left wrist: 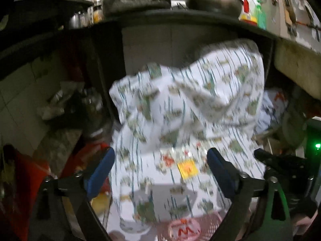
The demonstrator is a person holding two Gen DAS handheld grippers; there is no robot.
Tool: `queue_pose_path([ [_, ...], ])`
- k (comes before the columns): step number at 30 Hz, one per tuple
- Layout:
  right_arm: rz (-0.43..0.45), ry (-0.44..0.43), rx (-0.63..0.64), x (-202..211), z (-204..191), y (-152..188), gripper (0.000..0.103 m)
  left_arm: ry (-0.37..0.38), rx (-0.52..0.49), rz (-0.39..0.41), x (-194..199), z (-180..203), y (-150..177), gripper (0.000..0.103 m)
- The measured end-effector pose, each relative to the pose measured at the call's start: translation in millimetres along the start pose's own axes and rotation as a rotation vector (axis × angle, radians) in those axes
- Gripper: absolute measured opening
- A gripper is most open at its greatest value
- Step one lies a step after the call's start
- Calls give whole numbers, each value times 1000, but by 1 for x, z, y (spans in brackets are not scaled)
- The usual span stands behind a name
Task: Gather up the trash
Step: 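Move both grippers back up to the remaining wrappers on the cloth, then grasp the yellow sachet with the left gripper while the right gripper grasps a brown scrap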
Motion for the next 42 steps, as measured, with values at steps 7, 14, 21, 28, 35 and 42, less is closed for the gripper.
queue_pose_path([
  [7,102,11,-9,-5,20,-53,3,-38,65,25,-41,-20,-6,100],
  [14,-2,-5,-100,-59,47,-47,3,-86,-15,-45,-83,-14,1,100],
  [21,-29,1,-176,-84,66,-51,4,-12,53,-84,-109,-20,-6,100],
  [28,-61,9,-145,-98,63,-57,51,-31,27,-93,-123,-17,-12,100],
  [35,-60,10,-56,-86,47,-59,63,-14,50,-75,-119,-19,-9,100],
  [42,-95,16,-85,-107,61,-47,75,-6,50,-151,-137,-22,-6,103],
])
Point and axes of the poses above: each gripper's, at about its wrist camera, not at the fingertips, and x roughly against the way its jaws point, z to its right, y to its underside, the point moved 1 cm from there along -x, roughly the way its jaws point, and after that the axes turned 12 degrees about -y, right-handed, at the moved point
